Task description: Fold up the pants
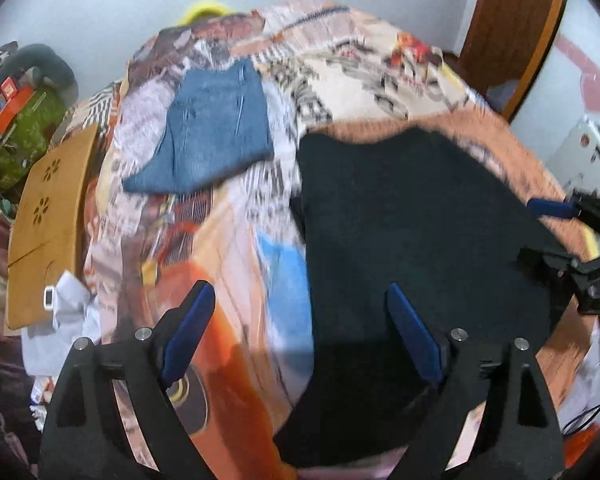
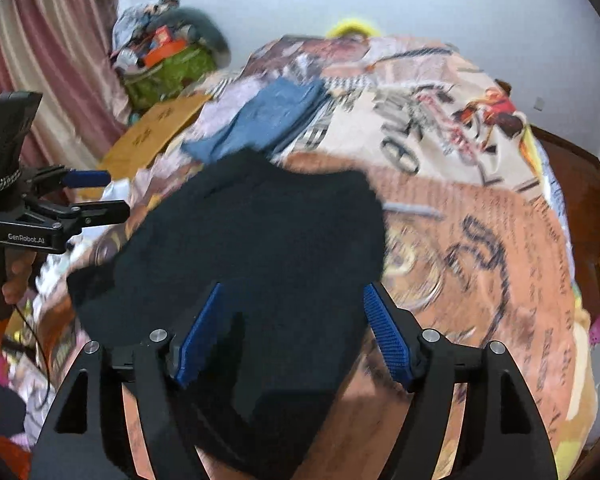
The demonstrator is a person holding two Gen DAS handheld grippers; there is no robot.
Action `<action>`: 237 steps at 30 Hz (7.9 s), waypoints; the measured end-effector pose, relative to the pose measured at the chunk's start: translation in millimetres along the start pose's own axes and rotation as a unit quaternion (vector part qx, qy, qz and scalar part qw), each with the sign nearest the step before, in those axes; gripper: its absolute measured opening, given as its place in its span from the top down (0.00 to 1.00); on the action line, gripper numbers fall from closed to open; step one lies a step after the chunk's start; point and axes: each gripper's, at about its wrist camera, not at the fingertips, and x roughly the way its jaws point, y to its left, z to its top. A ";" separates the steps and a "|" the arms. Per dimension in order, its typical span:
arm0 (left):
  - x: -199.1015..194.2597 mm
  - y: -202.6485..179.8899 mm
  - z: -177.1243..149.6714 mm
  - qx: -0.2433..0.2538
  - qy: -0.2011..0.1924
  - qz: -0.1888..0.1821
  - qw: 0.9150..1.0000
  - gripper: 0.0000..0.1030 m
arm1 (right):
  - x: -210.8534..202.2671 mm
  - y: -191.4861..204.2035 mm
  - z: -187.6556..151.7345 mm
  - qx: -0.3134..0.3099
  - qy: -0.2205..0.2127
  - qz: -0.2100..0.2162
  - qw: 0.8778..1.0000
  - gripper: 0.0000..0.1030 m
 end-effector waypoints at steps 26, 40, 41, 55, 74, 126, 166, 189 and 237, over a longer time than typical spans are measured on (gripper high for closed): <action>-16.4 42.8 -39.7 -0.059 -0.019 0.083 0.995 0.12 | -45.5 -25.1 -38.6 0.075 -0.034 -0.031 0.996 0.30; 28.9 7.0 37.9 -0.030 0.003 0.001 1.000 0.07 | 0.2 -46.6 0.4 0.106 -0.012 -0.001 0.994 0.30; 33.9 8.4 39.0 -0.037 0.010 -0.008 0.999 0.07 | 5.7 -48.6 1.4 0.108 -0.004 0.000 0.994 0.30; 107.5 4.1 52.2 -0.099 0.135 -0.171 0.971 0.02 | 48.4 -58.1 -0.9 0.126 0.069 0.101 0.985 0.17; 83.5 -27.0 54.5 -0.019 0.095 -0.137 0.986 0.39 | 42.8 -47.8 13.0 0.108 0.053 0.122 0.985 0.74; 51.4 191.6 198.6 -0.113 -0.119 0.021 0.986 0.73 | 100.7 66.8 252.1 -0.006 -0.114 0.111 0.987 0.81; -1.6 158.2 141.5 -0.115 -0.154 0.084 0.978 0.38 | 60.2 57.5 185.0 0.004 -0.124 0.010 0.992 0.66; -272.7 32.1 -16.9 -0.100 -0.412 0.100 0.900 0.22 | -180.6 158.3 87.6 -0.084 -0.383 0.022 0.920 0.67; -270.8 19.4 -54.3 -0.118 -0.414 0.104 0.896 0.00 | -191.3 158.5 56.5 -0.042 -0.383 -0.023 0.923 0.03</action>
